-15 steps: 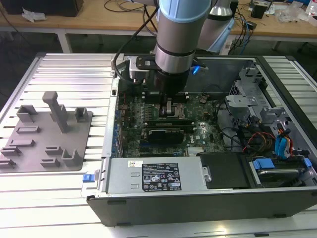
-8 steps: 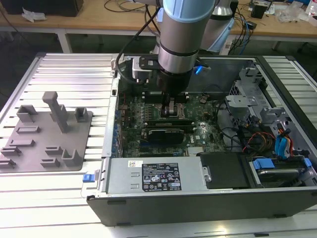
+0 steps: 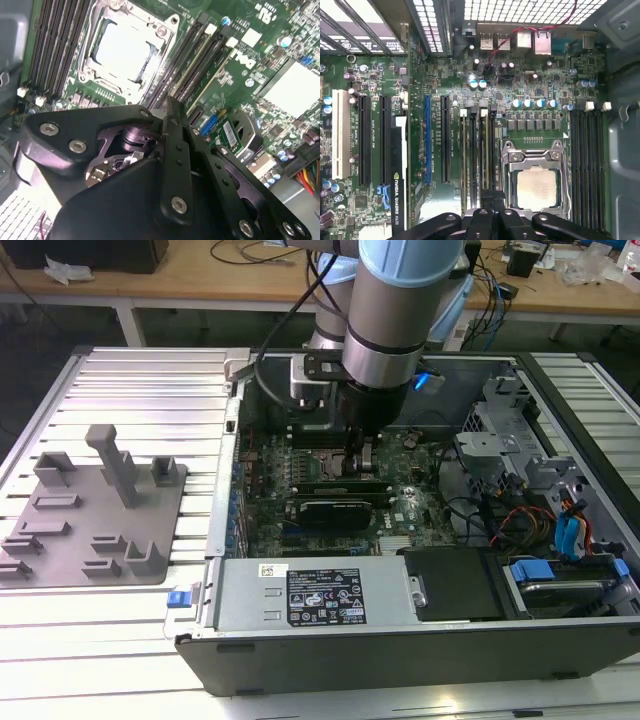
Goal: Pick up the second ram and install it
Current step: 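Press down the second ram until it locks into place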
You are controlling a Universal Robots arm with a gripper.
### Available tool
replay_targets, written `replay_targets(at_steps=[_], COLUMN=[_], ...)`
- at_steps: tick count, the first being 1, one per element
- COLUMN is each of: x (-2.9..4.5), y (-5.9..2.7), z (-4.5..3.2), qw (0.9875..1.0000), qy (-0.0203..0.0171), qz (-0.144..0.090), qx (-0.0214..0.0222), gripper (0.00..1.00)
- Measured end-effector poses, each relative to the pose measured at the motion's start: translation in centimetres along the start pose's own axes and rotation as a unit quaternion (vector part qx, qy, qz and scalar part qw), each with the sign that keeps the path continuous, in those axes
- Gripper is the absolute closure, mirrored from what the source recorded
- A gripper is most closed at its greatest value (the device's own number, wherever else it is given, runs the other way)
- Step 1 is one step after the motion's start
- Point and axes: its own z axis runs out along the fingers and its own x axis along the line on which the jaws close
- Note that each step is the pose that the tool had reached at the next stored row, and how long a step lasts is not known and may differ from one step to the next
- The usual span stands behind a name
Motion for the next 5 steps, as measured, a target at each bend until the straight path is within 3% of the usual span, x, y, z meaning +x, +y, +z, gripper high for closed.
replay_targets(at_steps=[5], x=[0.0], y=[-0.11], z=[0.0], qw=[1.0], qy=[0.0], qz=[0.0], qx=[0.0], gripper=[0.92])
